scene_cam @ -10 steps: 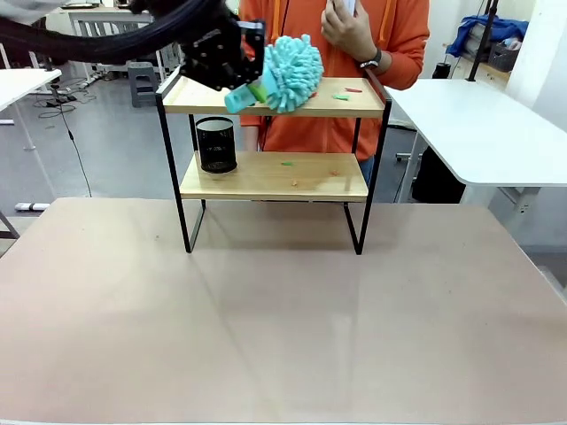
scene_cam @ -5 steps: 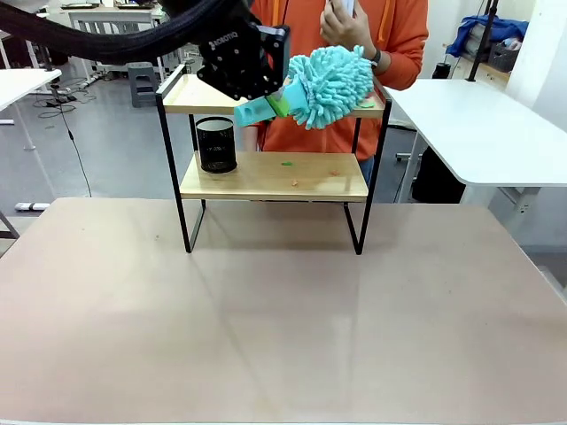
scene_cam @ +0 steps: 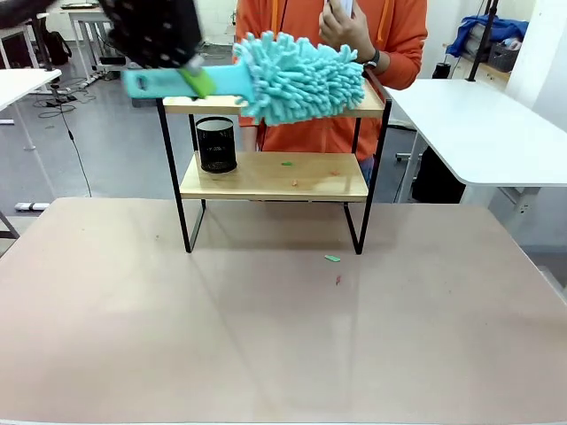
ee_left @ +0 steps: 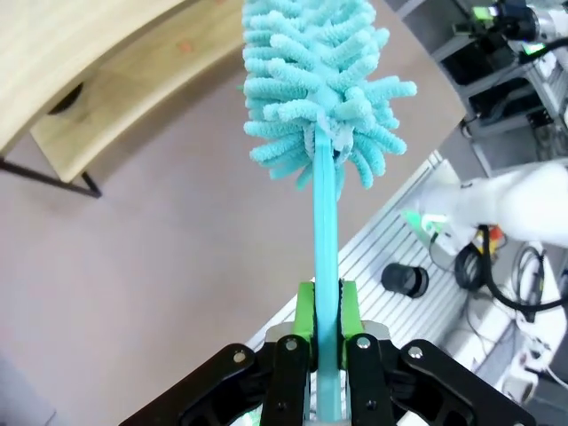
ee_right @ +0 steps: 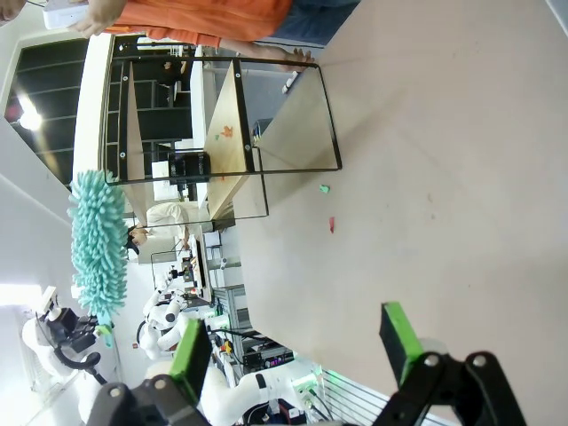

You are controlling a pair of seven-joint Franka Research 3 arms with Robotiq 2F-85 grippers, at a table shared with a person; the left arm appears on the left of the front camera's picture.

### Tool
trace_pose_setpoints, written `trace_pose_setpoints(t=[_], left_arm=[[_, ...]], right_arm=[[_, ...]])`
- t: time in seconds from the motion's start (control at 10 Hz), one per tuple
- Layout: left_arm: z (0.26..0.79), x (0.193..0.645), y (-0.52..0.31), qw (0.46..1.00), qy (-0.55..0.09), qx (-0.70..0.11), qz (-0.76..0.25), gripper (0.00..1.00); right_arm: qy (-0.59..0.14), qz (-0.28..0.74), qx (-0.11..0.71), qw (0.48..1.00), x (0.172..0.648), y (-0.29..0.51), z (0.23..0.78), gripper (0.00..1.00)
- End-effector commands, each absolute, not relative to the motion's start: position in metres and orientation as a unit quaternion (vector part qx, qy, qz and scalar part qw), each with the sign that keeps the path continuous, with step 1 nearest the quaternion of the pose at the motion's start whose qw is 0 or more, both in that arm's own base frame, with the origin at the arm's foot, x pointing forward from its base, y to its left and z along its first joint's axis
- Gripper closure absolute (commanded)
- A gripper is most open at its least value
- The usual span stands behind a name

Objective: Clean the shelf.
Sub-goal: Clean the specific tier of the Shelf with the Duster once objects are removed.

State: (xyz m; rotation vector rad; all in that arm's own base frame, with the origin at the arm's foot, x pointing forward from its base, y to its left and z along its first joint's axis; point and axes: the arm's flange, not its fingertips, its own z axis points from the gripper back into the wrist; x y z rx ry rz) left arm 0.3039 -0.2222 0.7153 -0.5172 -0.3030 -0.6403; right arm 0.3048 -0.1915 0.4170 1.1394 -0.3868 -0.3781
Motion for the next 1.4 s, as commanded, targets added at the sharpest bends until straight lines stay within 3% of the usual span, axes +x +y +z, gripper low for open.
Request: trace_pose_setpoints(t=[0.0, 0.4, 0.6, 0.9, 1.1, 1.3], left_arm=[[0.716, 0.286, -0.196, 0.887, -0.159, -0.277, -0.334, 0.88], [0.719, 0.282, -0.178, 0.879, -0.133, -0.308, -0.340, 0.88], [0.739, 0.291, -0.121, 0.865, -0.109, -0.373, -0.316, 0.88], [0.735, 0.317, 0.016, 0.870, -0.153, -0.443, -0.153, 0.88], [0.700, 0.330, 0.095, 0.806, -0.199, -0.557, -0.027, 0.88], [0.655, 0.353, 0.141, 0.789, -0.226, -0.556, 0.133, 0.88]], right_arm=[[-0.192, -0.171, 0.539, 0.802, 0.306, -0.191, 0.418, 0.00], [-0.192, -0.171, 0.539, 0.802, 0.306, -0.191, 0.418, 0.00], [-0.192, -0.171, 0.539, 0.802, 0.306, -0.191, 0.418, 0.00], [-0.192, -0.171, 0.539, 0.802, 0.306, -0.191, 0.418, 0.00], [-0.192, -0.171, 0.539, 0.802, 0.306, -0.191, 0.418, 0.00], [-0.192, -0.171, 0.539, 0.802, 0.306, -0.191, 0.418, 0.00]])
